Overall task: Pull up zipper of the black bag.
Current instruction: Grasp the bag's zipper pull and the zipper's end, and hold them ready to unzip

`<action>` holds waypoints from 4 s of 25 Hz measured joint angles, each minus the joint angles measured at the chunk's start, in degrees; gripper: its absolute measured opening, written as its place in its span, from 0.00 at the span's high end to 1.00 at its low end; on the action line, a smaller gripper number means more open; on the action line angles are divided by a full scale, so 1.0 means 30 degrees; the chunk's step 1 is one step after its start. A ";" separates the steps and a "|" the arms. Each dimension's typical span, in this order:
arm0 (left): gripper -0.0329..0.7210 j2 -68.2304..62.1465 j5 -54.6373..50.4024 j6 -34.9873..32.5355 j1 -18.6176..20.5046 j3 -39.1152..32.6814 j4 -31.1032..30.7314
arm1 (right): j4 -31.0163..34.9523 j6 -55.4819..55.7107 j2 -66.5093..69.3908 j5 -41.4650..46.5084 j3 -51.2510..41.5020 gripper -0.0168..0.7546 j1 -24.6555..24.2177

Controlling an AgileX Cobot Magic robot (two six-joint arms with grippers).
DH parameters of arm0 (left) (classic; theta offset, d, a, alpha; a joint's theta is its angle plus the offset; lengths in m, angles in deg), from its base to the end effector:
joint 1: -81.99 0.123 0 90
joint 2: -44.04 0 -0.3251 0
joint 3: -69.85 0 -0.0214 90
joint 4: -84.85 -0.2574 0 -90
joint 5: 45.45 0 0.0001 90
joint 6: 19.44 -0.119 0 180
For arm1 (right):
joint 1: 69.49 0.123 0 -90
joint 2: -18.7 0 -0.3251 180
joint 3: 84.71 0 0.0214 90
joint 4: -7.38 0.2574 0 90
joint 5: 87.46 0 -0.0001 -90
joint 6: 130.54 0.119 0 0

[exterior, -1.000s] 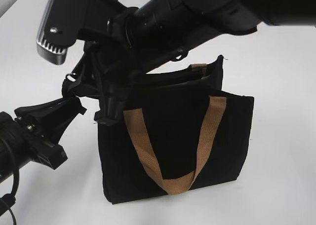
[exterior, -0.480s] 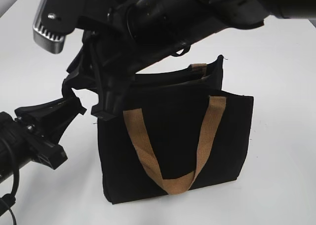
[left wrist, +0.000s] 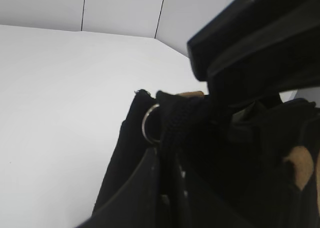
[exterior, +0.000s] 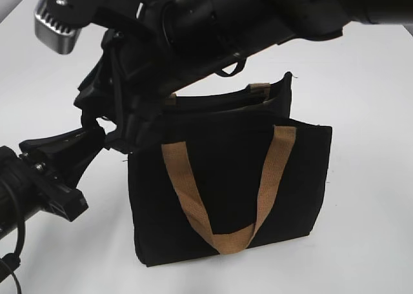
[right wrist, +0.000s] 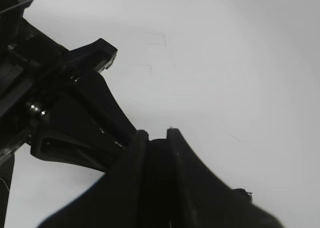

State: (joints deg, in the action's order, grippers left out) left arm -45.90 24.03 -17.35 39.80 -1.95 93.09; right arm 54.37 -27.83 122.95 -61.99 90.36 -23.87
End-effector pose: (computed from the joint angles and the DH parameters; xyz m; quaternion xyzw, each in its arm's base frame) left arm 0.1726 -0.1349 0.2052 0.1857 0.6977 -0.2317 0.6520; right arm 0.2670 0.3265 0.3054 -0.6162 0.6380 0.1892 0.4212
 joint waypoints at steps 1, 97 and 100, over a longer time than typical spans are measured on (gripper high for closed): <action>0.93 0.0000 0.0000 0.0000 0.0000 0.0000 0.0000 | 0.0000 0.0000 0.0000 -0.0020 0.0000 0.84 0.0000; 0.93 -0.0395 -0.0060 0.0000 0.0038 -0.2279 -0.3046 | -0.4079 0.1252 0.1931 -0.0008 0.0049 0.89 0.0318; 0.93 -0.0395 -0.1072 0.0000 0.0038 -0.2279 -0.1513 | -0.4079 0.1252 0.1596 -0.0002 0.0013 0.89 0.0318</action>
State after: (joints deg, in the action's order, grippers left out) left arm -47.09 20.81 -17.35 39.91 -8.78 88.55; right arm 42.13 -24.08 127.74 -62.00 90.40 -22.92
